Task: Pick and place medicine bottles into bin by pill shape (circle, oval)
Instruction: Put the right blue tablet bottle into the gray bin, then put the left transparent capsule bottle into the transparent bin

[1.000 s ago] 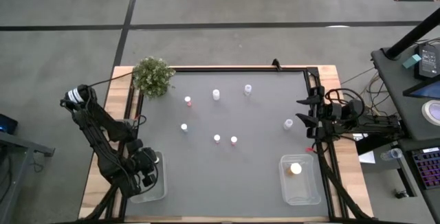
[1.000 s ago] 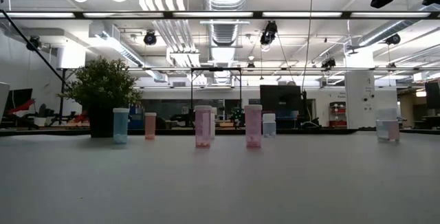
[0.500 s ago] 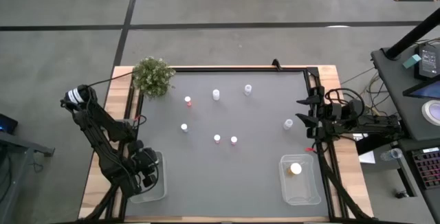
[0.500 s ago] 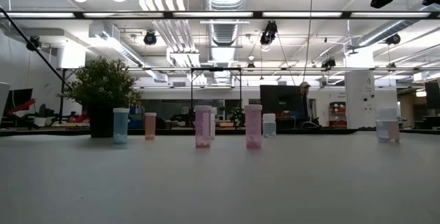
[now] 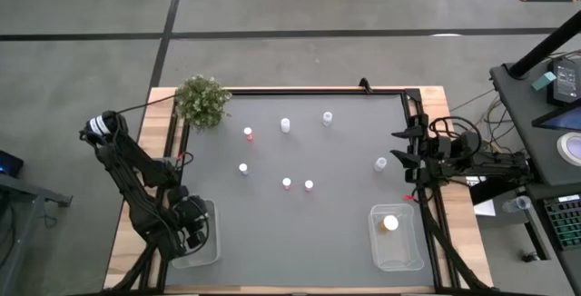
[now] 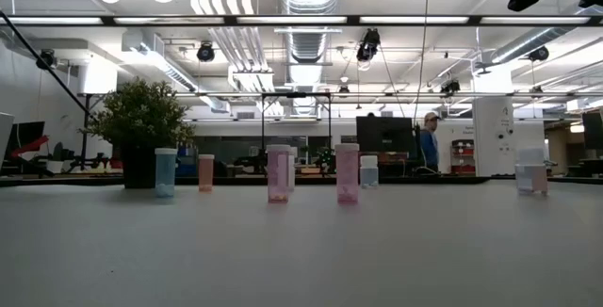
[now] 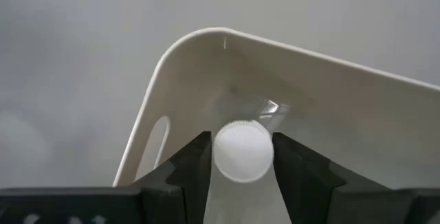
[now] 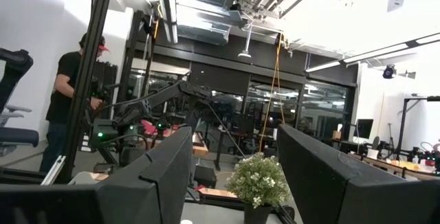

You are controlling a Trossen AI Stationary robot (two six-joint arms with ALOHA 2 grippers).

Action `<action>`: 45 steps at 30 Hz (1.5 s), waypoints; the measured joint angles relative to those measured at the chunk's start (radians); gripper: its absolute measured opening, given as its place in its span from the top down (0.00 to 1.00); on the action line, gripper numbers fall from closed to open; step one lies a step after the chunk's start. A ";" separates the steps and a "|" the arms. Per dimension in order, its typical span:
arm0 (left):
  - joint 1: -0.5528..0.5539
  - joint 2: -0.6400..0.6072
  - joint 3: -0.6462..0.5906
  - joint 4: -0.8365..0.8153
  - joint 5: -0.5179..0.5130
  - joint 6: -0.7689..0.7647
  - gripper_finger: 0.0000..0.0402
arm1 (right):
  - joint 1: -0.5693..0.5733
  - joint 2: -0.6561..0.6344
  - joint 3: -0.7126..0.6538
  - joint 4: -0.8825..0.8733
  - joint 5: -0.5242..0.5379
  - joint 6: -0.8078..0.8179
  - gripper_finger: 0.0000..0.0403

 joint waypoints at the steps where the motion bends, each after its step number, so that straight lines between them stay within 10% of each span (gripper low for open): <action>1: 0.000 -0.007 0.000 0.000 0.002 0.000 0.66 | 0.000 0.000 0.000 0.000 0.000 0.000 0.50; 23: 0.044 -0.258 0.008 0.002 -0.009 0.000 0.66 | 0.000 0.000 0.002 -0.001 0.000 0.000 0.50; 28: 0.082 -0.301 0.029 0.014 -0.141 0.033 0.66 | 0.000 0.000 0.002 -0.001 0.000 0.000 0.50; 36: 0.233 -0.323 0.079 0.137 -0.336 0.326 0.66 | 0.000 0.001 0.002 0.000 0.017 0.009 0.50; 45: 0.495 -0.329 0.082 0.422 -0.291 0.909 0.66 | 0.000 0.103 0.003 0.048 0.121 0.045 0.50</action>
